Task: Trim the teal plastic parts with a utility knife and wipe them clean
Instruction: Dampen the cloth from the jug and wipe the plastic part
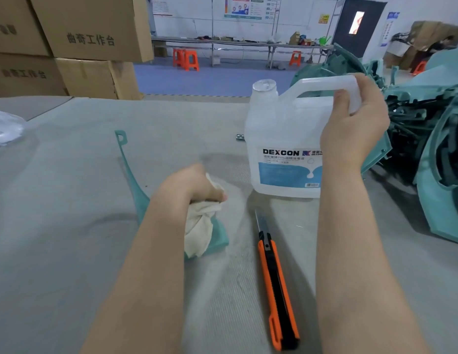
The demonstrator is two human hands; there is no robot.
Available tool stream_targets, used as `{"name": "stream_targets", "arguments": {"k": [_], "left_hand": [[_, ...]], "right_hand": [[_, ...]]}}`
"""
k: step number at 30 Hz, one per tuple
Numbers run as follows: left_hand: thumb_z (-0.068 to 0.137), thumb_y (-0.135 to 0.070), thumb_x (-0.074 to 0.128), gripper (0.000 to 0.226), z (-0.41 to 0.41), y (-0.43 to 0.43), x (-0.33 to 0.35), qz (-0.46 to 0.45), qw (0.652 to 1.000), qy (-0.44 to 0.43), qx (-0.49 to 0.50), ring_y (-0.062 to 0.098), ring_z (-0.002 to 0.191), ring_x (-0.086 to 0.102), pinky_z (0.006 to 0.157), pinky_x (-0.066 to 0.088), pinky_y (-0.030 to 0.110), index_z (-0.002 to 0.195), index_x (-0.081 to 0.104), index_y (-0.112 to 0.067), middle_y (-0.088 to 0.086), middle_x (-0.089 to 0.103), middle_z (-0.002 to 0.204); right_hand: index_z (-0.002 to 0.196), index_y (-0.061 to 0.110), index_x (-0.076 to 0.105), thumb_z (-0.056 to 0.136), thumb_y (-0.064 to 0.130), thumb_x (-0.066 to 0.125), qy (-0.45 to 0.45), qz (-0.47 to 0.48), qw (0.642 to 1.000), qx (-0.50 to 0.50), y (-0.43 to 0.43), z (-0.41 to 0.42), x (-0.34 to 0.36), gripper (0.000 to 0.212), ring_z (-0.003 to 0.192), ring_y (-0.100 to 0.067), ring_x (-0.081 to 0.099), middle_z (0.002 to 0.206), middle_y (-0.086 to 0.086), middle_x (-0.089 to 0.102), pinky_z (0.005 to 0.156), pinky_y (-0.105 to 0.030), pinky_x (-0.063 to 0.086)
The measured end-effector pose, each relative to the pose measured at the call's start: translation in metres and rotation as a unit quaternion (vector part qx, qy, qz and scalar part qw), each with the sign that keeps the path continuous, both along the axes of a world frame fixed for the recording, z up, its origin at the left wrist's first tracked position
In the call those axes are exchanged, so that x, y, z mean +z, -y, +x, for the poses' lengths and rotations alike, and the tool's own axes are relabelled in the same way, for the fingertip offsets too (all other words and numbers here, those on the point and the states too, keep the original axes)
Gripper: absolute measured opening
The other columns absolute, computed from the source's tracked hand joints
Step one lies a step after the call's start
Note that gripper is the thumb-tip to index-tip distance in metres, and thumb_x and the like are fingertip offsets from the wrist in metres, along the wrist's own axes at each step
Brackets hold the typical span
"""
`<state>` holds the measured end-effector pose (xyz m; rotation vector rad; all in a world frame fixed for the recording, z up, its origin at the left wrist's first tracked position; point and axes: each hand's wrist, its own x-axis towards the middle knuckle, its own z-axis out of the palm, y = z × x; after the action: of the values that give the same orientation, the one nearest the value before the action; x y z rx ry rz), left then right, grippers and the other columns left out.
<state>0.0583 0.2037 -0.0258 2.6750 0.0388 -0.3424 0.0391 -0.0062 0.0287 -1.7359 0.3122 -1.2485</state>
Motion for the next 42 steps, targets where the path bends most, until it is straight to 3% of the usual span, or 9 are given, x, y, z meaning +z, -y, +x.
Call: {"name": "stream_targets", "arguments": {"k": [5, 10, 13, 16, 23, 28, 32, 35, 42], "left_hand": [[0.097, -0.027, 0.049, 0.032, 0.001, 0.006, 0.002, -0.126, 0.982, 0.132, 0.039, 0.029, 0.105, 0.056, 0.075, 0.039, 0.029, 0.12, 0.053, -0.005, 0.014, 0.059, 0.115], [0.09, -0.027, 0.065, 0.04, -0.011, 0.016, 0.016, -0.475, 0.832, 0.281, 0.055, 0.011, 0.117, 0.052, 0.085, 0.036, 0.011, 0.126, 0.049, -0.023, -0.008, 0.053, 0.121], [0.068, -0.059, 0.074, 0.095, -0.016, 0.016, 0.016, -0.434, 0.876, 0.195, -0.08, -0.006, 0.124, 0.043, 0.098, 0.034, 0.013, 0.146, 0.028, -0.032, -0.017, 0.042, 0.142], [0.069, -0.044, 0.081, 0.09, -0.009, 0.014, 0.01, -0.391, 0.891, 0.206, -0.106, -0.035, 0.09, 0.041, 0.072, 0.032, -0.008, 0.143, 0.031, -0.03, -0.032, 0.048, 0.114], [0.066, -0.041, 0.085, 0.065, 0.0, 0.027, 0.003, -0.494, 0.837, 0.234, 0.033, 0.0, 0.105, 0.057, 0.084, 0.046, 0.017, 0.117, 0.046, -0.03, -0.015, 0.056, 0.114], [0.064, -0.045, 0.086, 0.066, 0.001, 0.039, 0.007, -0.554, 0.785, 0.256, 0.11, -0.006, 0.091, 0.062, 0.08, 0.048, 0.014, 0.112, 0.045, -0.028, -0.016, 0.062, 0.104], [0.061, -0.044, 0.087, 0.078, -0.002, 0.051, 0.013, -0.603, 0.74, 0.259, 0.149, 0.0, 0.094, 0.064, 0.085, 0.05, 0.02, 0.121, 0.043, -0.019, -0.011, 0.064, 0.106], [0.06, -0.046, 0.086, 0.078, -0.006, 0.05, 0.013, -0.62, 0.732, 0.227, 0.167, 0.004, 0.093, 0.065, 0.086, 0.052, 0.025, 0.12, 0.044, -0.018, -0.01, 0.065, 0.104], [0.054, -0.052, 0.085, 0.091, -0.013, 0.036, 0.016, -0.545, 0.827, 0.127, 0.056, 0.014, 0.11, 0.062, 0.093, 0.051, 0.034, 0.129, 0.046, -0.02, -0.005, 0.062, 0.12]], "right_hand": [[0.129, 0.017, 0.061, 0.098, 0.017, 0.052, -0.009, -0.037, 0.999, 0.024, -0.004, -0.004, 0.004, 0.033, 0.116, -0.007, 0.054, 0.126, 0.005, 0.062, 0.1, -0.013, 0.037], [0.128, 0.019, 0.063, 0.097, 0.018, 0.054, -0.027, -0.034, 0.998, 0.05, -0.007, -0.006, 0.008, 0.033, 0.114, -0.008, 0.057, 0.123, 0.007, 0.064, 0.1, -0.02, 0.041], [0.128, 0.02, 0.062, 0.096, 0.019, 0.056, -0.048, -0.034, 0.994, 0.095, -0.01, -0.004, 0.01, 0.033, 0.114, -0.009, 0.057, 0.124, 0.006, 0.064, 0.101, -0.023, 0.043], [0.127, 0.02, 0.063, 0.096, 0.019, 0.056, -0.077, -0.051, 0.987, 0.133, -0.011, 0.001, 0.009, 0.031, 0.111, -0.009, 0.058, 0.12, 0.006, 0.065, 0.1, -0.028, 0.045], [0.144, 0.016, 0.04, 0.096, 0.036, 0.056, -0.021, 0.106, 0.988, 0.113, -0.017, 0.008, -0.023, 0.054, 0.136, -0.009, 0.037, 0.147, 0.002, 0.042, 0.115, -0.026, 0.028], [0.139, 0.008, 0.041, 0.089, 0.059, 0.056, -0.155, 0.401, 0.893, 0.135, -0.015, 0.002, -0.085, 0.073, 0.119, -0.022, 0.053, 0.133, -0.005, 0.052, 0.104, -0.04, 0.044], [0.133, 0.017, 0.056, 0.071, 0.07, 0.059, -0.194, 0.478, 0.762, 0.391, -0.027, -0.005, -0.109, 0.082, 0.1, -0.021, 0.07, 0.113, -0.003, 0.072, 0.075, -0.034, 0.058], [0.137, 0.024, 0.052, 0.073, 0.066, 0.057, -0.18, 0.469, 0.71, 0.494, -0.025, -0.003, -0.117, 0.078, 0.116, -0.026, 0.064, 0.127, -0.004, 0.066, 0.094, -0.045, 0.053], [0.133, 0.019, 0.055, 0.088, 0.063, 0.05, -0.095, 0.512, 0.658, 0.544, -0.023, -0.004, -0.121, 0.064, 0.12, -0.031, 0.061, 0.13, -0.011, 0.063, 0.099, -0.05, 0.049]]}}
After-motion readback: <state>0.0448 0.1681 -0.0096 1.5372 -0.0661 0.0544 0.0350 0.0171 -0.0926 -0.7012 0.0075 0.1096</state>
